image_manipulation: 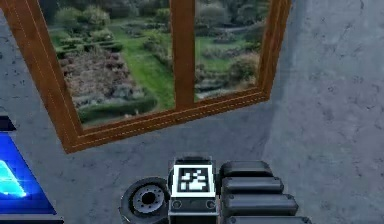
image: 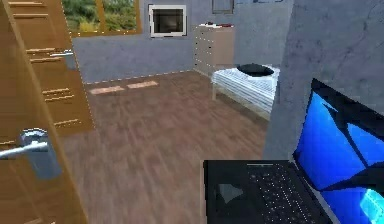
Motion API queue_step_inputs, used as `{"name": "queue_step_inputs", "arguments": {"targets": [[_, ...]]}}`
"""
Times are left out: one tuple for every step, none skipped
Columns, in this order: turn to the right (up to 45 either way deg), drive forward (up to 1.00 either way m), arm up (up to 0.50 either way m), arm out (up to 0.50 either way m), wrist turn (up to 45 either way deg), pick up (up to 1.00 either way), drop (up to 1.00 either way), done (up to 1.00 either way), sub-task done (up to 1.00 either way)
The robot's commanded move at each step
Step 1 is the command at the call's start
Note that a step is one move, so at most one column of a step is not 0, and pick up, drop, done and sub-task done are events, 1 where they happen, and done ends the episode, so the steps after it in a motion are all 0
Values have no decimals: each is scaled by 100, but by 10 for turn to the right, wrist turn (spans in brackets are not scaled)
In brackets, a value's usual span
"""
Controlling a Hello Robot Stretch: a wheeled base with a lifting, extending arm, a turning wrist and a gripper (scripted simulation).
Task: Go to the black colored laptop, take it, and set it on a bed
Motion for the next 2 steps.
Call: {"name": "queue_step_inputs", "arguments": {"targets": [[30,0,0,0,0,0,0,0,0],[0,75,0,0,0,0,0,0,0]]}}
